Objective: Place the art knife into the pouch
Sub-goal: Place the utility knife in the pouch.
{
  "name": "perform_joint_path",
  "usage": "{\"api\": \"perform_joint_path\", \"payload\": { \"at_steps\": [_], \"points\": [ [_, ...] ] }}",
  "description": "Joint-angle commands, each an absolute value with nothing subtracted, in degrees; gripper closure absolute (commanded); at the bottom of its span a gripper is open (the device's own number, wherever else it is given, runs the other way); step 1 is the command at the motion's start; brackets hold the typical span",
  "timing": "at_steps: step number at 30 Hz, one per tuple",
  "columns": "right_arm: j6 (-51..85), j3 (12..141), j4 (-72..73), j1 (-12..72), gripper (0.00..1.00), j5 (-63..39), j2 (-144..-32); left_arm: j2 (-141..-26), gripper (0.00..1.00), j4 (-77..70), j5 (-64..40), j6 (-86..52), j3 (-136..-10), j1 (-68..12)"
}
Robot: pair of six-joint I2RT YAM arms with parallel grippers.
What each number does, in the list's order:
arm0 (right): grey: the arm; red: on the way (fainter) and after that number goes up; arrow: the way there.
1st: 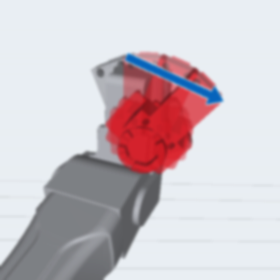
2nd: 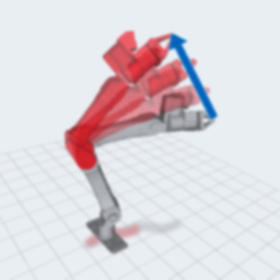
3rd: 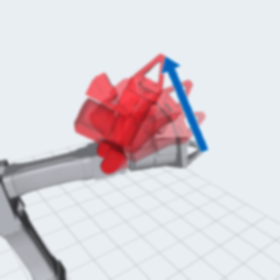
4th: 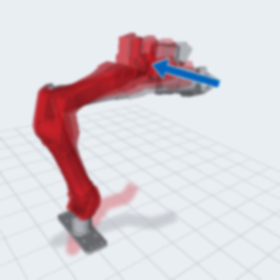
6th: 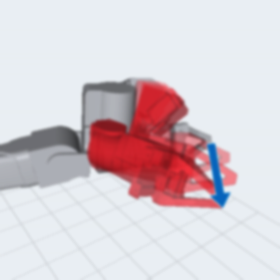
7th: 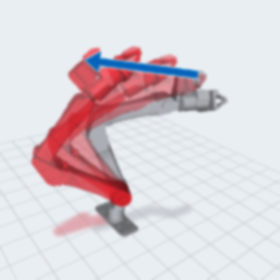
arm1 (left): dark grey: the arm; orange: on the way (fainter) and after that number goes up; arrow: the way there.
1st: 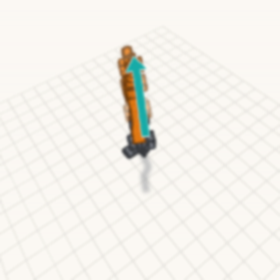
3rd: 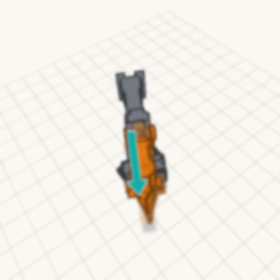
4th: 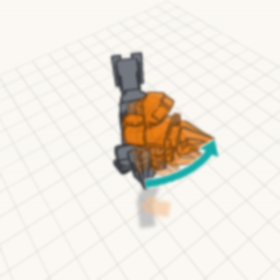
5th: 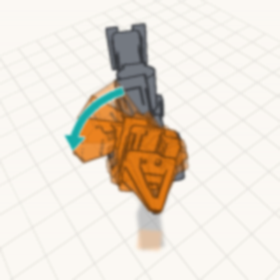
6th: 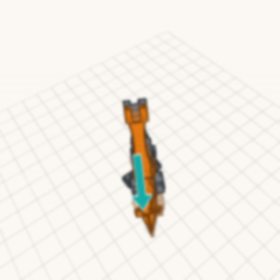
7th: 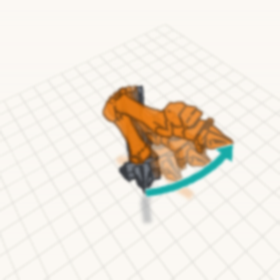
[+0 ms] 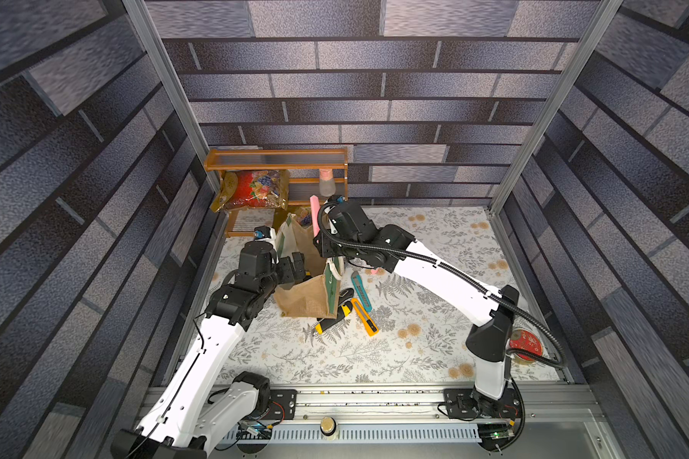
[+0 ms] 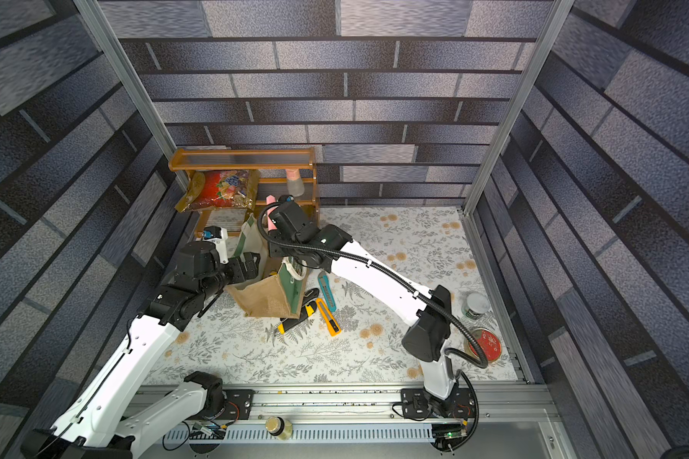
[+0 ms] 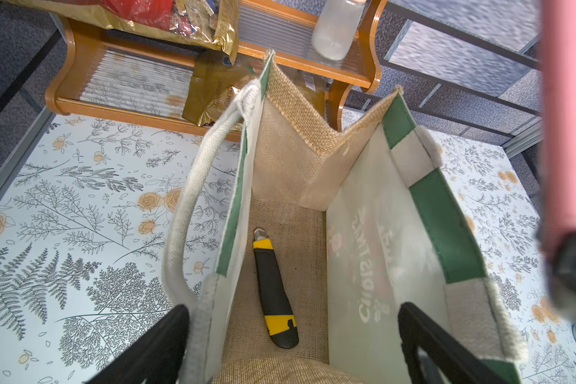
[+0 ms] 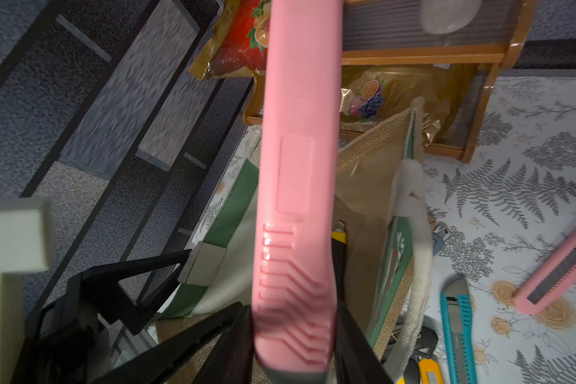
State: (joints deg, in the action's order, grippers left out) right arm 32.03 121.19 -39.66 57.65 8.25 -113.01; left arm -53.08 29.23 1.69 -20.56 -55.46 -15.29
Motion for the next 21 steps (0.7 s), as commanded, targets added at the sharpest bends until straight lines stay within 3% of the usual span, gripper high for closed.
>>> {"api": "perform_joint_path", "payload": {
  "at_steps": [1, 3, 4, 7, 10, 14, 21],
  "points": [
    [31.9, 125.6, -44.5, 58.4, 0.79, 4.8, -115.6, -50.9, 0.0, 30.8, 2.6, -21.6, -54.4, -15.4],
    [32.4, 126.5, -45.3, 58.4, 0.75, 4.4, -118.1, -50.1, 0.0, 30.8, 2.7, -21.6, -54.3, -15.5],
    [32.6, 126.7, -45.4, 58.4, 0.68, 4.2, -118.5, -49.8, 0.0, 31.0, 2.8, -21.6, -54.3, -15.5],
    [32.4, 127.1, -46.0, 58.4, 0.29, 4.2, -118.5, -49.2, 0.0, 31.5, 3.0, -21.4, -54.6, -15.4],
    [31.4, 127.6, -46.8, 58.4, 0.14, 5.8, -117.2, -49.0, 0.0, 31.9, 3.1, -21.4, -55.0, -15.5],
    [29.1, 127.1, -47.3, 58.3, 0.08, 10.5, -112.9, -49.0, 0.0, 32.3, 2.9, -21.4, -56.1, -15.8],
    [27.0, 121.5, -46.1, 55.8, 0.08, 19.1, -104.4, -49.6, 0.0, 32.3, 2.9, -20.9, -56.6, -16.4]
  ]
}}
